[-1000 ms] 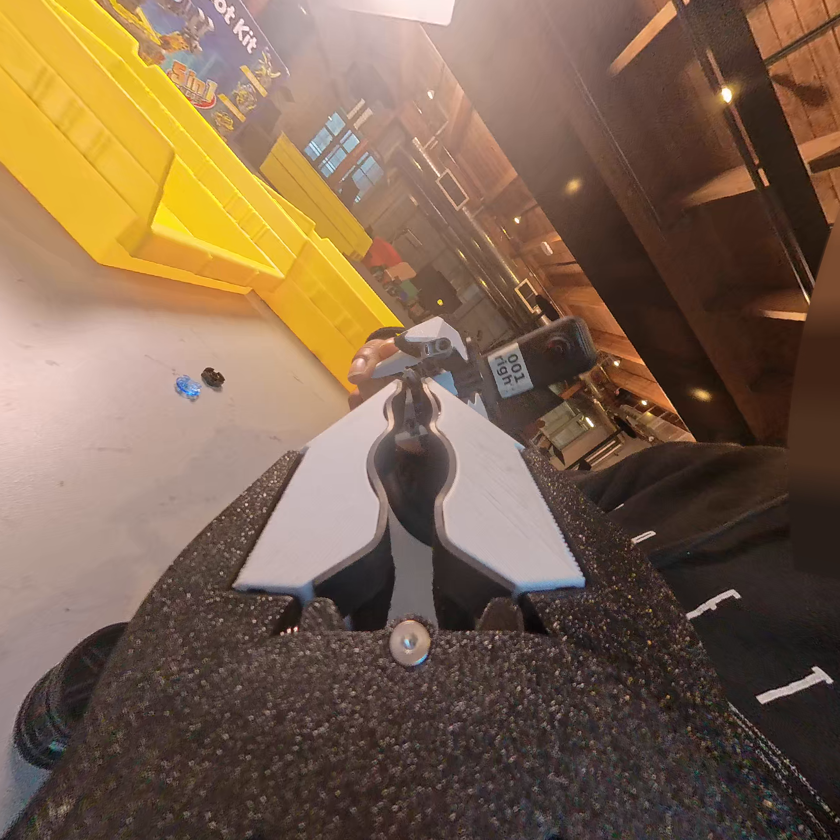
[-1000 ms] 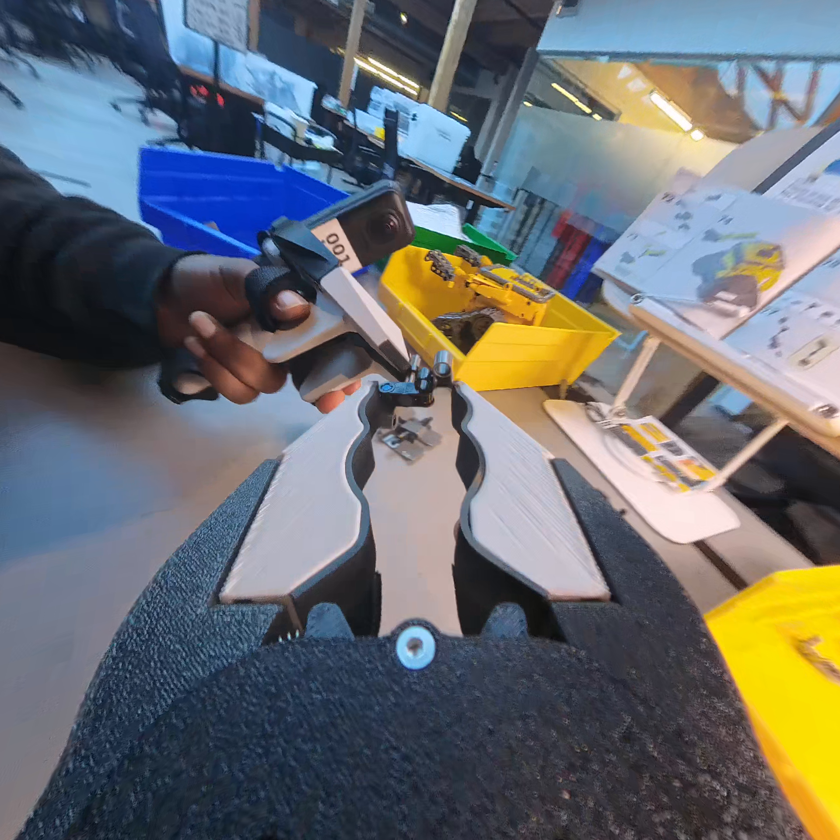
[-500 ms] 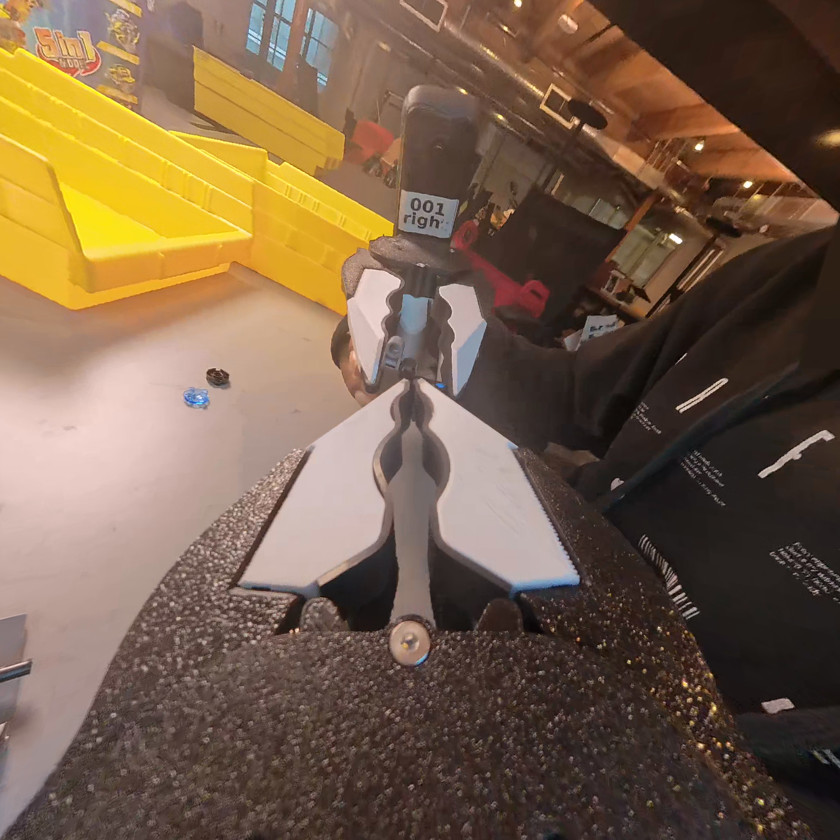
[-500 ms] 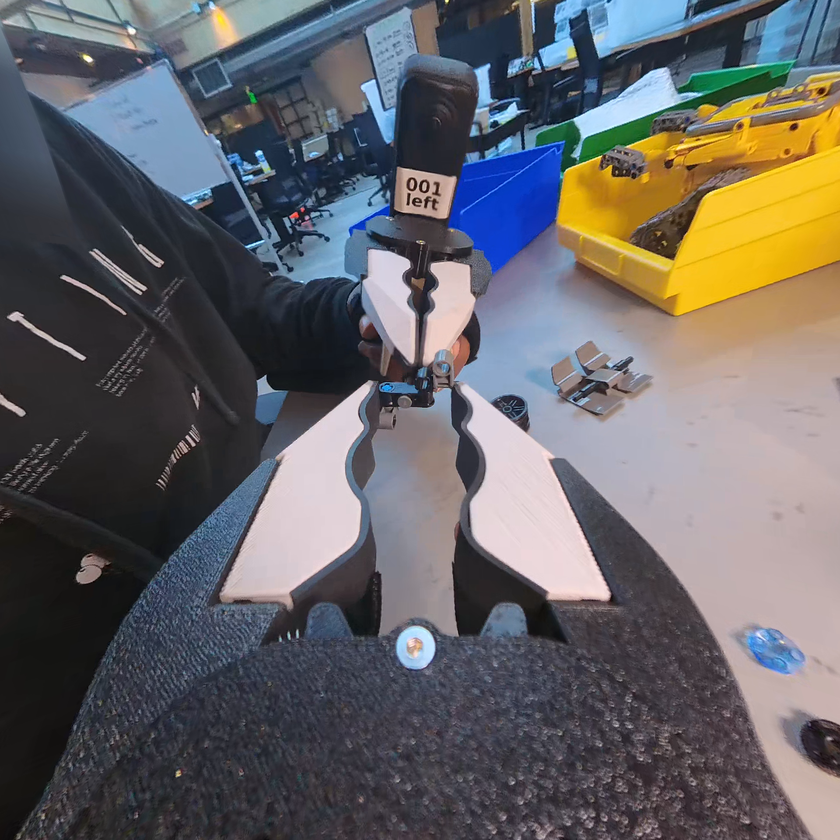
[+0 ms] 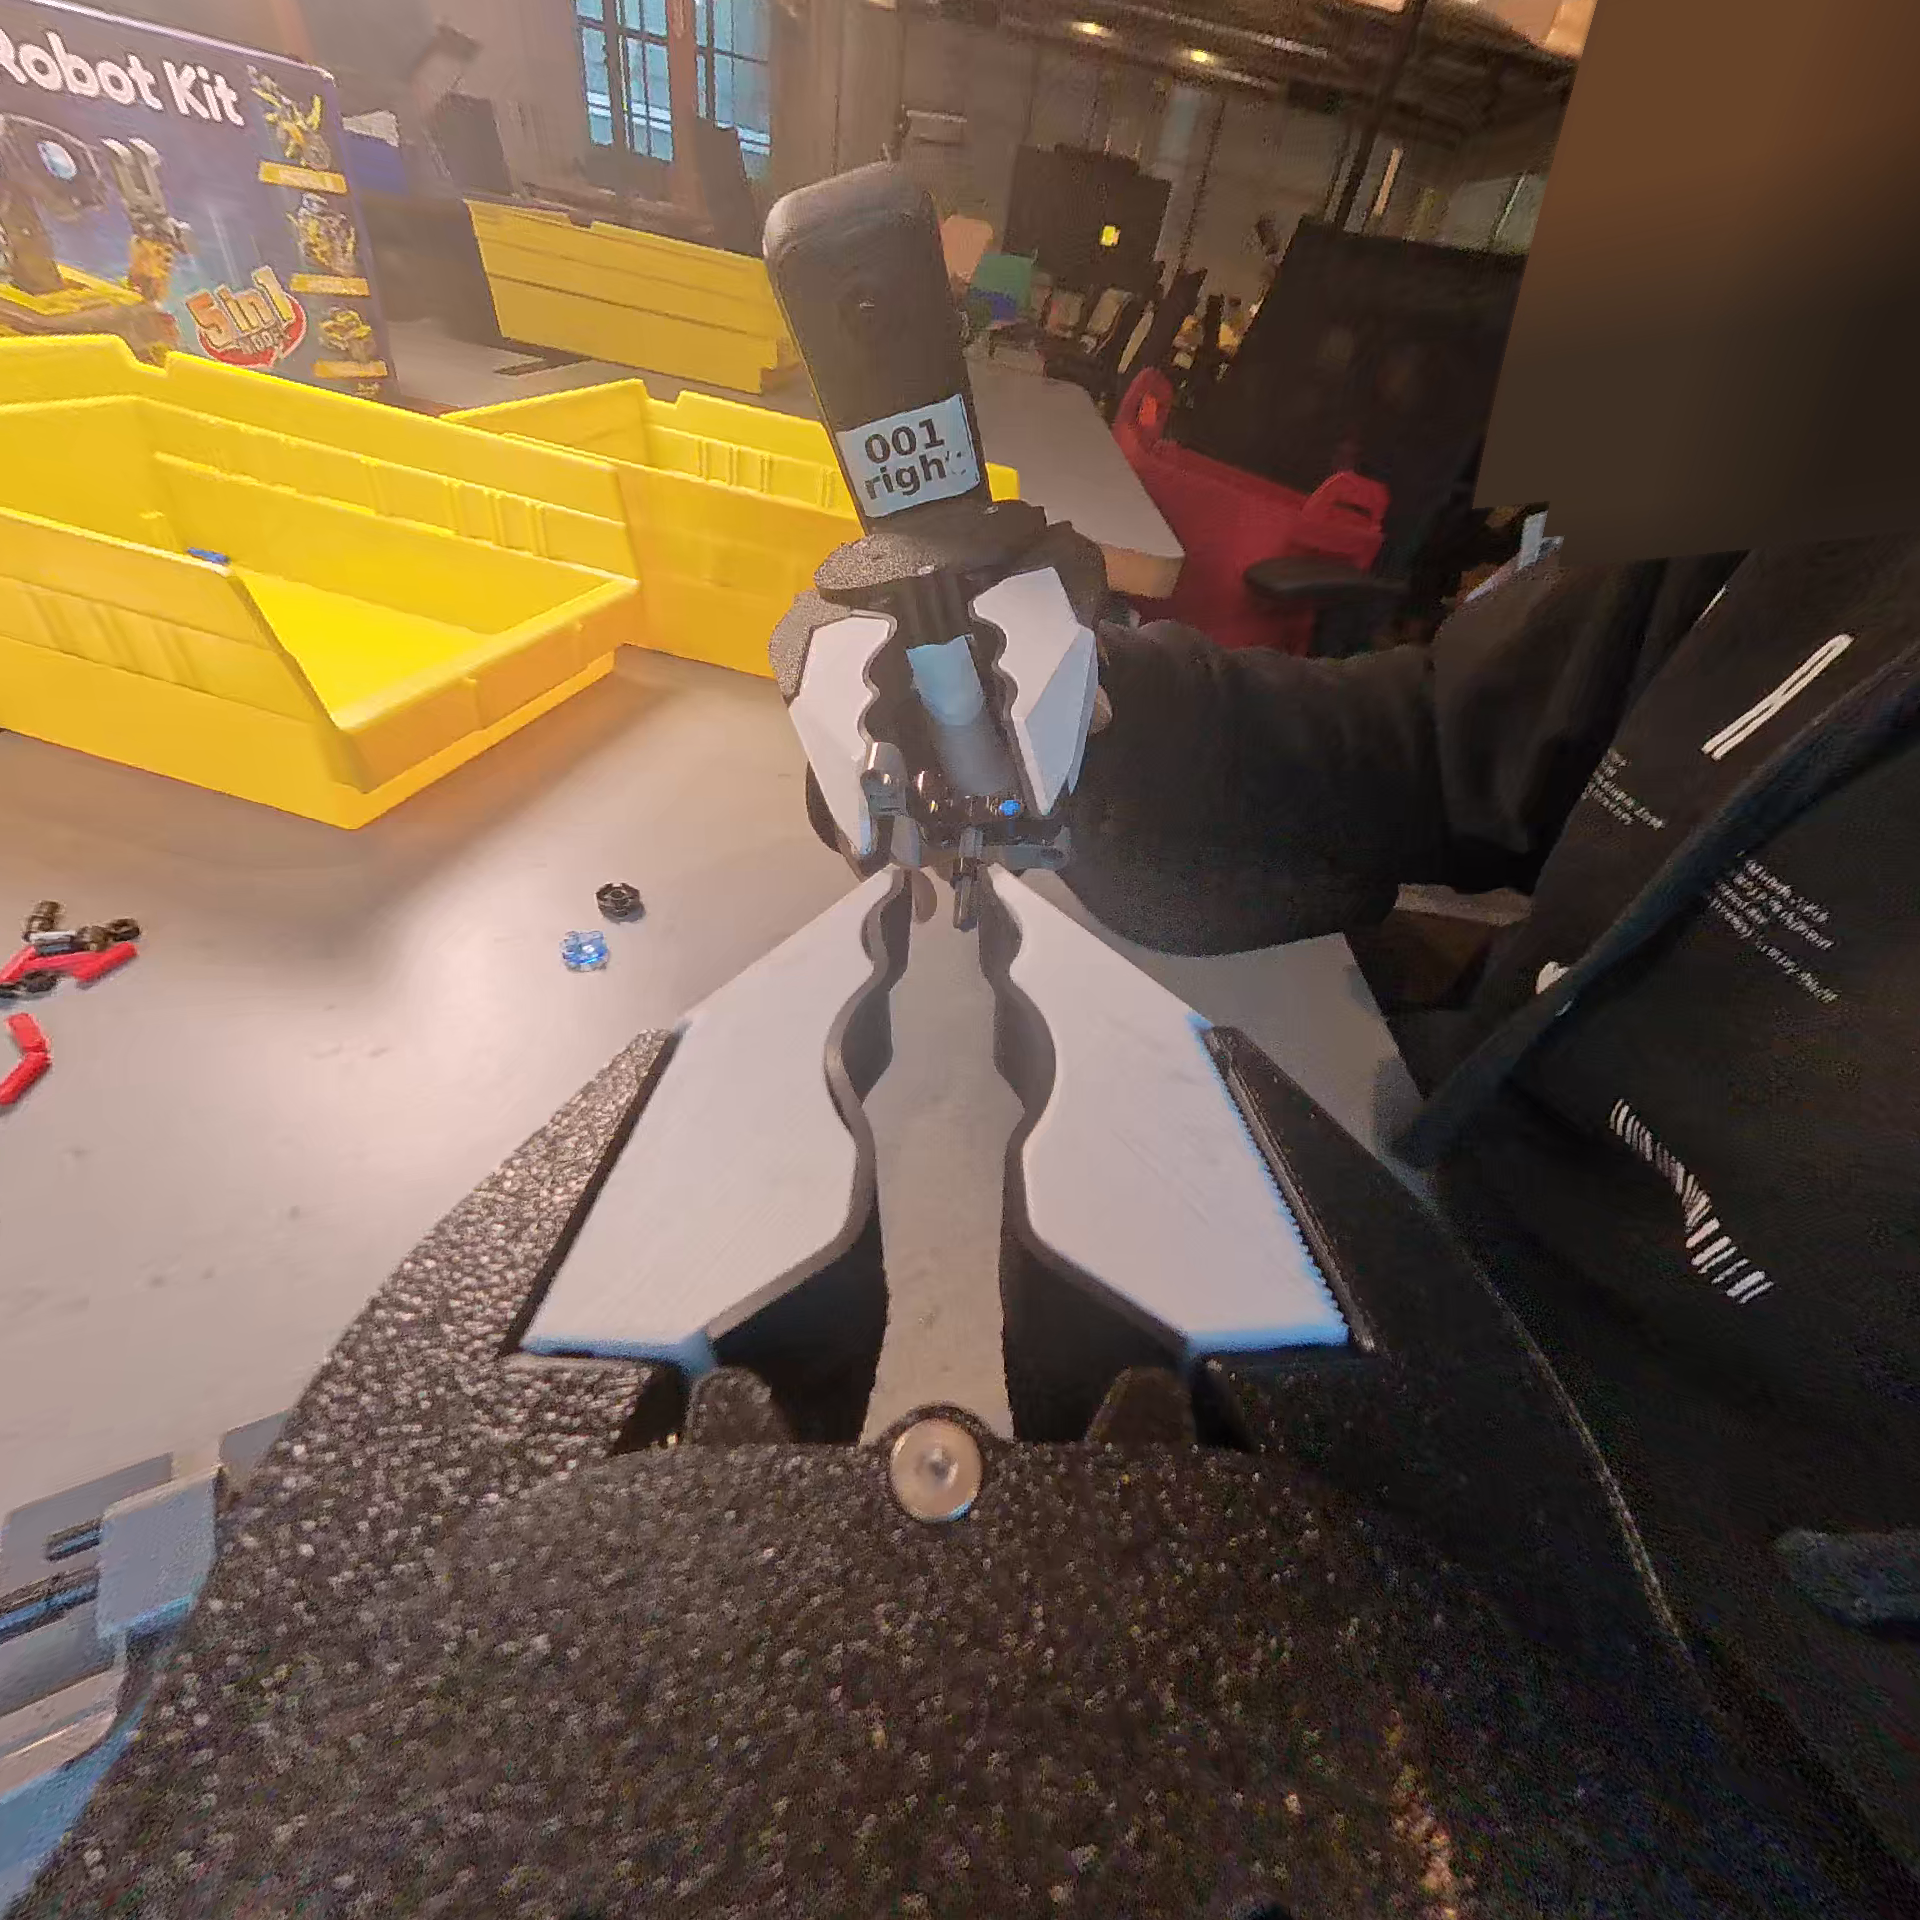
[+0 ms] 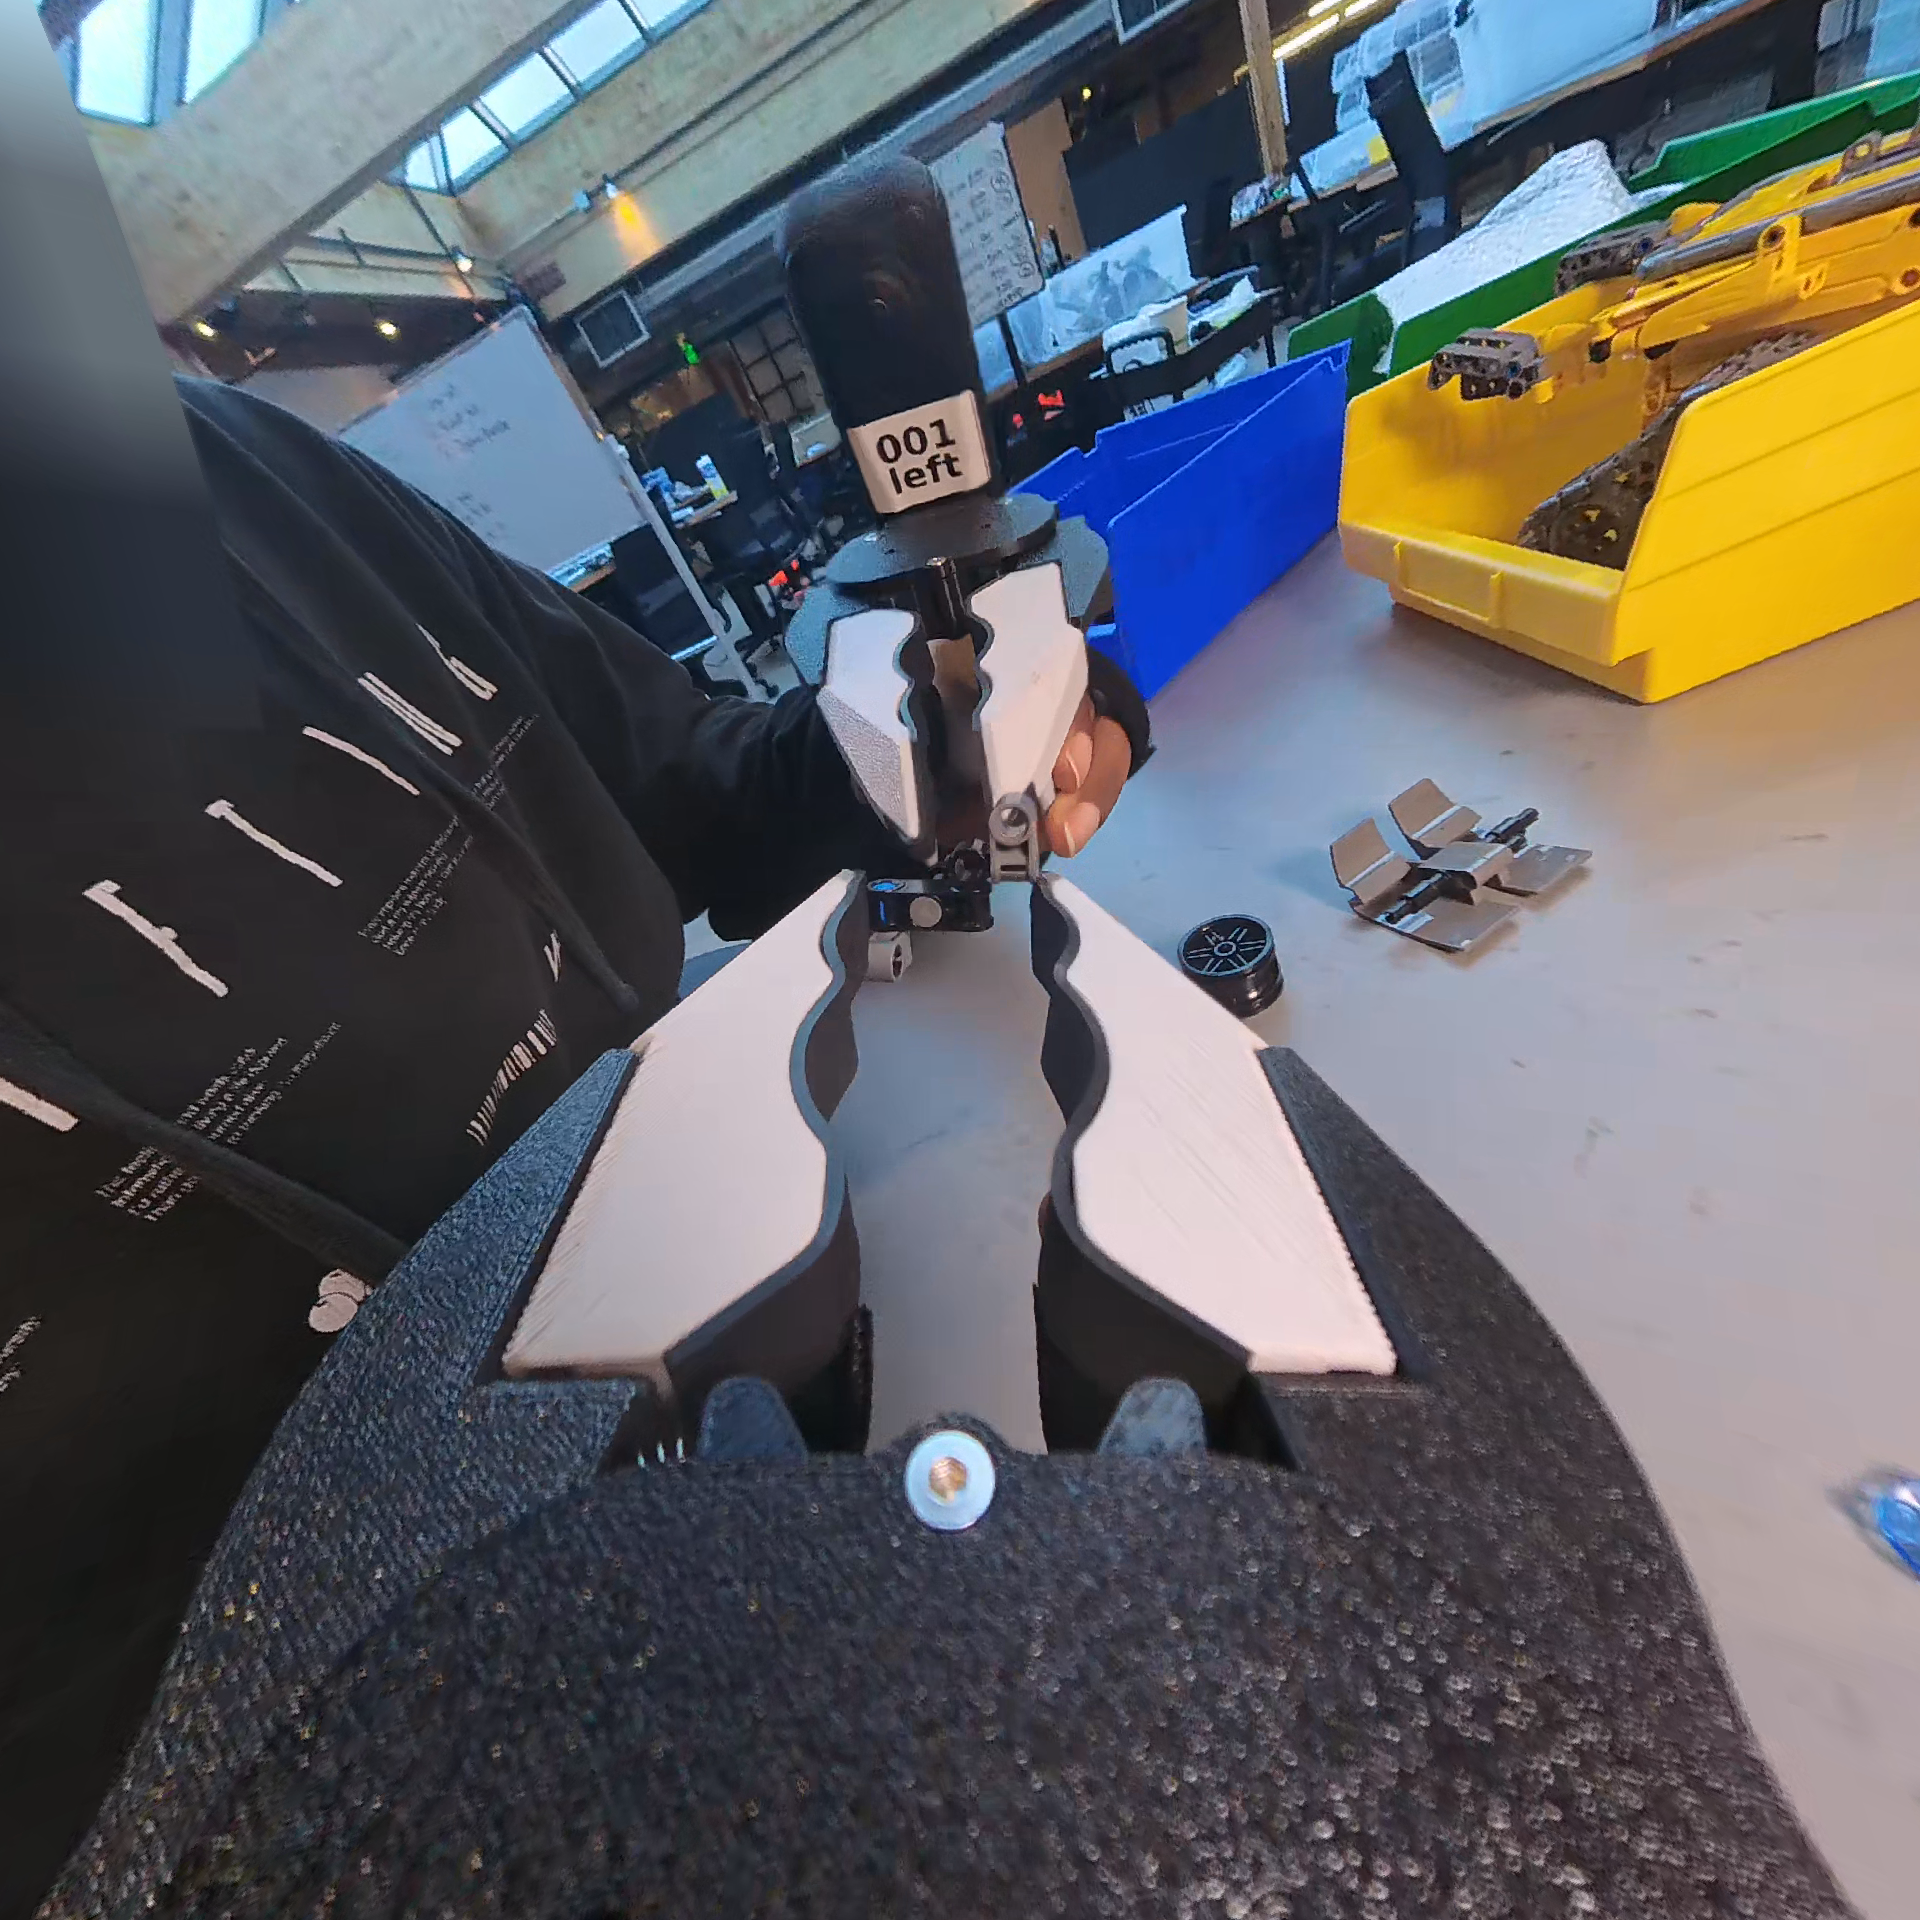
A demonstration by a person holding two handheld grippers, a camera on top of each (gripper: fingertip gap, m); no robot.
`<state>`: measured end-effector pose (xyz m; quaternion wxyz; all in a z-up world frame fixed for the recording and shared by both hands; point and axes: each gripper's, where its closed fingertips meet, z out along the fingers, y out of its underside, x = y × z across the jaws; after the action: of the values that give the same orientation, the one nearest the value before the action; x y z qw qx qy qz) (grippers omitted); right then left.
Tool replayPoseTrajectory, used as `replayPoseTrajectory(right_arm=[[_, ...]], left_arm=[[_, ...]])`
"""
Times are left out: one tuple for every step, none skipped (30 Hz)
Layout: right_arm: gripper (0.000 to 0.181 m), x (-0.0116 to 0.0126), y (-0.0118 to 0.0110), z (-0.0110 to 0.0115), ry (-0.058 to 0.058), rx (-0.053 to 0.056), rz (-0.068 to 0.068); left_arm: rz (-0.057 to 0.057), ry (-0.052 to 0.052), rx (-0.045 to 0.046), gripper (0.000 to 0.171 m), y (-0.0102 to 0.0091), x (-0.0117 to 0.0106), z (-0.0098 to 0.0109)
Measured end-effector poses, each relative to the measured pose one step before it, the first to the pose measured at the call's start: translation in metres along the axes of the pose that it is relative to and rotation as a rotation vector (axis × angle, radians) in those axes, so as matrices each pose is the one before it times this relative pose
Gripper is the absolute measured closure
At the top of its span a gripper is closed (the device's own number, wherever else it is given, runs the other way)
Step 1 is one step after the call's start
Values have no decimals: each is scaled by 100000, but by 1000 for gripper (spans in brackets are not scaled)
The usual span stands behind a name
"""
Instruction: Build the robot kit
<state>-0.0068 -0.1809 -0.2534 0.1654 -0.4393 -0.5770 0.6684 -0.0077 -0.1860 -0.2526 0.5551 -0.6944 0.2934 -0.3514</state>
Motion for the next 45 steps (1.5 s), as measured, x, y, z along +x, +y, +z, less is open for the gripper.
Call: replayPoseTrajectory(right_arm=[[150, -21, 79, 133, -474, -164, 459], [150, -32, 65, 119, -600, -174, 533], [150, -42, -10, 85, -578, 292, 441], [150, -1, -24, 46, -414, 308, 610], [150, -42, 6, 33, -571, 174, 519], [150, -42, 6, 38, -465, 174, 392], [150, 9, -15, 43, -112, 256, 318], [150, -33, 8, 14, -487, 137, 343], [150, -53, 10, 5, -459, 30, 391], [150, 37, -23, 8, 174, 205, -23], [150, 50, -46, 32, 420, 267, 46], [150, 76, -54, 86, 596, 222, 73], [150, 98, -136, 112, 958, 767, -328], [150, 252, -221, 84, 2077, 1165, -740], [149, 523, -351, -15, 4411, 1661, -2328], [149, 434, -406, -64, 4662, 1803, -3723], [148, 226, -613, -180, 3507, 2903, -3356], [147, 272, -622, -249, 3523, 2310, -2606], [146, 267, -529, -278, 3391, 1894, -3045], [142, 228, -401, -269, 3108, 1431, -3208], [142, 111, -82, -166, 2594, -371, -3344], [142, 59, 120, -53, 2573, -1403, -4070], [142, 140, 176, 62, 3800, -1421, -5008], [142, 132, 189, 188, 4366, -1622, -5804], [141, 107, 125, 293, 4859, -1240, -6330], [141, 151, 118, 377, 5496, -1421, -6270], [141, 126, 179, 422, 5492, -1737, -6129], [142, 171, 236, 388, 5747, -2069, -6273], [145, 156, 156, 322, 5562, -1592, -6198], [148, -207, 4, 268, 2804, -705, -5757], [148, -274, -67, 235, 1649, -302, -4153], [149, 60, -90, 180, 2964, -275, -2510], [155, 351, -25, 88, 3632, -587, -2116], [159, 213, -47, 29, 1723, -269, -2001], [160, 109, -148, -40, 681, 618, -910], [160, 46, -104, -36, 149, 548, -347], [160, -13, -66, -40, 69, 433, -1271], [160, -18, 27, -37, 256, -5, -2579], [160, 12, 43, -12, 618, -148, -3032], [160, -20, -34, -40, 394, 200, -2774], [160, -13, -71, -50, 327, 363, -2909], [160, 1, -37, -46, 137, 182, -2609], [160, -38, 20, -15, -331, -81, -1925], [160, -79, -2, -31, -834, 283, -1337], [160, -114, 27, -43, -1243, 203, -1309]], left_arm=[[1698, 116, -1402, 161, 176, 143, 31], [678, 772, -1250, 161, 162, 181, 45], [189, 688, -535, 161, 72, 148, 38], [43, 659, -93, 161, 7, 143, 16], [117, 84, -430, 162, 53, 40, 41], [473, -663, -784, 162, 108, -57, 67], [585, -138, -780, 164, 129, 28, 68], [-60, 435, -431, 165, 77, 102, 68], [-642, 406, -63, 165, 4, 63, 46], [-1075, 170, 221, 165, -28, -25, 15], [-1442, 74, 558, 166, -73, -75, 20], [-1968, 200, 1149, 166, -131, -76, 27], [-2235, -53, 1779, 166, -204, -120, 40], [-2210, -1058, 1955, 166, -219, -273, 9], [-2047, -2239, 1747, 166, -210, -503, -67], [-1964, -1529, 1433, 166, -179, -437, -113], [-1918, -1134, 999, 166, -86, -378, -122], [-1179, -1744, 855, 167, -53, -449, -134], [-687, -1356, 460, 167, -12, -381, -132], [-691, -972, 669, 167, -85, -295, -124], [-575, -1305, 933, 167, -162, -309, -121], [-257, -1400, 468, 167, -96, -285, -98], [-228, -1754, 614, 167, -102, -327, -99], [-756, -1189, 976, 167, -143, -247, -70], [-1448, -581, 844, 167, -119, -178, -47], [-1661, -838, 1112, 167, -143, -213, -33], [-1584, -939, 1624, 167, -205, -202, -32], [-1742, -535, 1303, 167, -170, -141, -31], [-1555, -647, 1259, 167, -188, -140, -28], [-1234, -380, 1140, 167, -160, -86, -36], [-1000, -44, 508, 167, -73, -22, -10], [-528, -107, 197, 167, -29, -9, 1], [-102, -202, 169, 167, -18, -9, -17], [-263, -71, 160, 167, -34, 5, -10], [-589, 440, 58, 166, -38, 61, -1], [-746, 576, 387, 166, -75, 86, -7], [-728, 441, -78, 166, 5, 53, -3], [-657, 190, -405, 166, 59, 10, 16], [-342, -88, -352, 166, 64, -25, 19], [-326, 79, -323, 166, 56, 14, 21], [-811, 477, -216, 166, 20, 59, 8], [-800, 355, -395, 166, 26, 50, 9], [-335, 59, -568, 166, 78, 10, 10], [-119, 159, -715, 166, 101, 15, 6], [-523, 372, -871, 166, 111, 31, 10]])
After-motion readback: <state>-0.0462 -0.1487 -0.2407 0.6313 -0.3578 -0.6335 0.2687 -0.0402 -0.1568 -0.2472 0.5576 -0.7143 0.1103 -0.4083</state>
